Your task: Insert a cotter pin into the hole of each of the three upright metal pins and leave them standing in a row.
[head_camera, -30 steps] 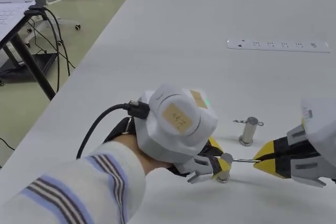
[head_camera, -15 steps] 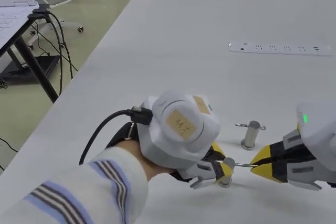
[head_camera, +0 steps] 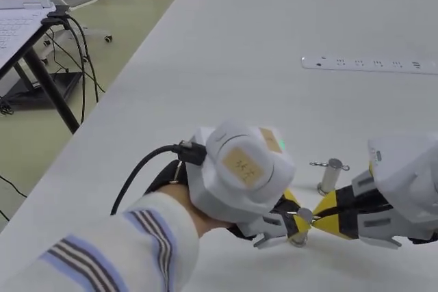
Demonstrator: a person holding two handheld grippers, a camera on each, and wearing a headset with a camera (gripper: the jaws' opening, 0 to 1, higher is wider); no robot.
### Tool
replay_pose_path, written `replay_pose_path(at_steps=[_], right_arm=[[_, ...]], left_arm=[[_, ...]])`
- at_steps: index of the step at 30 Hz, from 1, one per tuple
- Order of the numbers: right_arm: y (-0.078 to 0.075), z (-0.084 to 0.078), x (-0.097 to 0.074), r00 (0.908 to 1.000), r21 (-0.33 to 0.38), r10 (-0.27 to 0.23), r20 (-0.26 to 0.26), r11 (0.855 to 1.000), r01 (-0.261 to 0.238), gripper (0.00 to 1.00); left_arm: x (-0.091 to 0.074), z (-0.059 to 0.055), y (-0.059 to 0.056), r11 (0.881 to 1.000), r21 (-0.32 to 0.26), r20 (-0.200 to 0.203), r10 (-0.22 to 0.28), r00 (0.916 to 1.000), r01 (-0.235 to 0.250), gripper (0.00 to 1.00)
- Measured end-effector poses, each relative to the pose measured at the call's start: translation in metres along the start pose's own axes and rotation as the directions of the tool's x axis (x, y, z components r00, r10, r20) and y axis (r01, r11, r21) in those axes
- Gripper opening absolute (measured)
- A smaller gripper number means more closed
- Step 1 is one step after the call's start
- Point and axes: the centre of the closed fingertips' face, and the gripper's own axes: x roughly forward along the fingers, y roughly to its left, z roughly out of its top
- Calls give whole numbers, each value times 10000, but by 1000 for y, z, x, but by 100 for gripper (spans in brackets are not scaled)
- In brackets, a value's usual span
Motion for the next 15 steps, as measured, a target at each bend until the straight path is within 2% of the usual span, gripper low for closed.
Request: replay_pose_path(at_steps=[5,6,8,15], right_arm=[[2,1,-2,9995,-93,-120,293,9999,122,1],[1,1,-2,9989,-67,-283,379,9996,286,8],[-1,-1,-3,9984,4,-432,352,9991,433,16],[0,-4,-11,9978,312,-496,429,9983,483,5]], left_arm=[[-1,0,-1,10000,74,-6,-5,10000,6,9],[-1,0,-1,10000,75,-15,-6,10000,6,9],[-1,0,-1,10000,77,-16,-7,10000,7,9],[-1,-1,-1,9999,107,-34,0,10000,0,9]])
